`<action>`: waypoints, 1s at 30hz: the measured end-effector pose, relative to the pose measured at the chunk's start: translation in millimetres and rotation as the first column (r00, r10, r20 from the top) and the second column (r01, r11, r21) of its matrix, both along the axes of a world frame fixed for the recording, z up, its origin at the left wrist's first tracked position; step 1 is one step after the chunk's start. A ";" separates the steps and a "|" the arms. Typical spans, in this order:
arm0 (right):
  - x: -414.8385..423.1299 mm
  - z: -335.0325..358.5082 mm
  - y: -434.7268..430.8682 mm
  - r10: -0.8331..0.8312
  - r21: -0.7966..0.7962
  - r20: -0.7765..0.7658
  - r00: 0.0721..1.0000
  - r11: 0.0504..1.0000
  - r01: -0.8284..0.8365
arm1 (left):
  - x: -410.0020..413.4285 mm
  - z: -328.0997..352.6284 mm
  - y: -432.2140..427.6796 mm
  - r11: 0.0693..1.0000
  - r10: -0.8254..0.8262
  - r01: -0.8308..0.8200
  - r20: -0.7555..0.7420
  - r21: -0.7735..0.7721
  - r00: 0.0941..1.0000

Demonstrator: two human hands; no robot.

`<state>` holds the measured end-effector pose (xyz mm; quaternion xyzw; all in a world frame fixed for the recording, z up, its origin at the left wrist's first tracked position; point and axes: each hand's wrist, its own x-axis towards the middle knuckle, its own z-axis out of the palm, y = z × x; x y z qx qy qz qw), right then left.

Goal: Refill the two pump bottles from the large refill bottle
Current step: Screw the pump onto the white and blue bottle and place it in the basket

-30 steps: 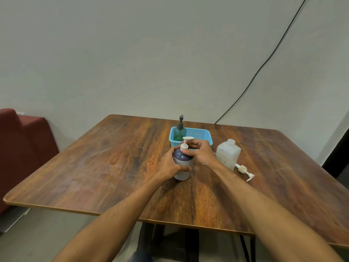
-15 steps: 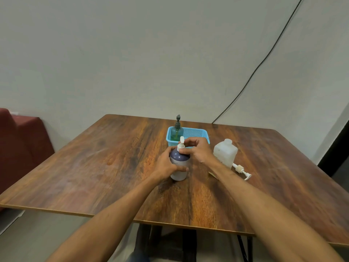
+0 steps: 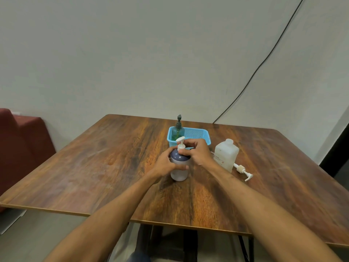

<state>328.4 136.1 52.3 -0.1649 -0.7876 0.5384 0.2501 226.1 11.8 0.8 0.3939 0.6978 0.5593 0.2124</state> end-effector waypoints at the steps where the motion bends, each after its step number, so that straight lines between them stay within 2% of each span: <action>1: -1.9 -3.6 0.8 -0.048 0.037 -0.005 0.999 0.998 0.048 | 2.7 -3.1 0.4 0.999 0.040 -0.039 -0.023 0.016 0.999; 4: -3.8 -8.6 -2.9 -0.149 0.059 -0.035 0.988 0.987 0.151 | 14.3 -10.2 5.0 0.984 0.163 -0.157 -0.071 0.081 0.984; 8: -4.5 -7.7 -11.5 -0.254 0.062 -0.054 0.966 0.964 0.257 | 32.2 -6.7 9.5 0.947 0.284 -0.271 -0.060 0.170 0.957; 10: -3.9 -5.2 -7.1 -0.199 0.049 -0.032 0.980 0.979 0.200 | 30.5 -3.0 7.1 0.961 0.245 -0.234 -0.059 0.146 0.968; 13: 3.4 5.1 4.7 -0.034 0.019 0.025 0.999 0.999 0.034 | 16.5 7.9 1.3 0.999 0.039 -0.039 -0.027 0.020 0.999; 17: 7.8 16.0 11.3 0.145 0.035 0.067 0.987 0.988 -0.148 | -0.1 27.1 -2.0 0.983 -0.165 0.169 0.063 -0.066 0.984; 20: 4.0 13.0 7.6 0.111 0.016 0.048 0.993 0.994 -0.112 | -6.0 28.7 -1.7 0.981 -0.182 0.187 0.081 -0.051 0.980; 25: -2.6 -4.2 6.9 -0.015 0.016 -0.050 0.999 1.000 0.016 | -5.3 11.3 2.9 0.998 -0.065 0.065 0.021 0.010 0.998; 30: -6.3 -13.4 6.6 -0.102 0.055 -0.059 0.993 0.993 0.105 | 3.2 6.6 3.0 0.995 -0.002 -0.001 0.027 0.097 1.000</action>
